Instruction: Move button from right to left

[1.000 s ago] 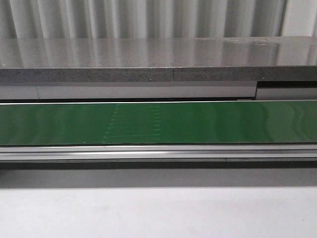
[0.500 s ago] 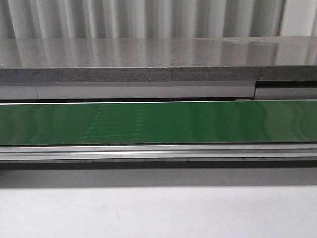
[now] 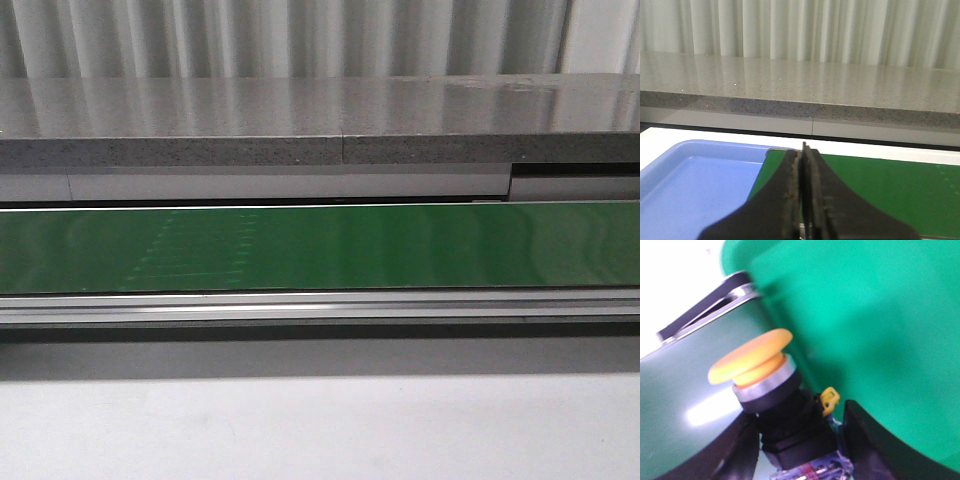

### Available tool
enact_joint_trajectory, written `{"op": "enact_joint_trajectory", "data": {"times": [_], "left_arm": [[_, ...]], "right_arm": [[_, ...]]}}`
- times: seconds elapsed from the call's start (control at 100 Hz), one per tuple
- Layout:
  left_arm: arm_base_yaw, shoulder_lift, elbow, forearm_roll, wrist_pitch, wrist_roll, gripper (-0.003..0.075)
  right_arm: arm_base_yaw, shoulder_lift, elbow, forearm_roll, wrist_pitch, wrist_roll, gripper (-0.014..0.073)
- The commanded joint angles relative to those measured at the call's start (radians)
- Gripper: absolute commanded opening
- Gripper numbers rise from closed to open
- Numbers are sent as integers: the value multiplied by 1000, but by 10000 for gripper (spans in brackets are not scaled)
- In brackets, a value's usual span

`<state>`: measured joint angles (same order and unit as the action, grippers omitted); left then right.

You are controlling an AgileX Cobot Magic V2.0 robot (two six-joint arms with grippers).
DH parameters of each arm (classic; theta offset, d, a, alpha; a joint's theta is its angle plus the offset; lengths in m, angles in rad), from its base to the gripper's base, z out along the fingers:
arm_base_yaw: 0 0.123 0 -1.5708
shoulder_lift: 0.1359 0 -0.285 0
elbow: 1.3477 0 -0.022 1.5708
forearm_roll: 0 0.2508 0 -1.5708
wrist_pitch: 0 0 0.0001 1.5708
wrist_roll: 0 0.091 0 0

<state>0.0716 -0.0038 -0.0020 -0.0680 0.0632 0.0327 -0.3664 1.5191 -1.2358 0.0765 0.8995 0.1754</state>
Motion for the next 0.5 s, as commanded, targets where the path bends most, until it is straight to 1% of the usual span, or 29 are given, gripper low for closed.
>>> {"op": "enact_joint_trajectory", "data": {"times": [0.0,0.09,0.21,0.36,0.49], "left_arm": [[-2,-37,24,-9,-75,-10,-20],[-2,-37,24,-9,-75,-10,-20],[-2,-37,24,-9,-75,-10,-20],[-2,-37,24,-9,-75,-10,-20],[-2,-37,24,-9,-75,-10,-20]], "right_arm": [[54,-50,-27,9,8,24,59],[113,-50,-9,10,27,60,59],[164,-49,40,10,0,99,59],[183,-43,102,16,-70,106,60],[183,-8,118,16,-82,106,60]]}}
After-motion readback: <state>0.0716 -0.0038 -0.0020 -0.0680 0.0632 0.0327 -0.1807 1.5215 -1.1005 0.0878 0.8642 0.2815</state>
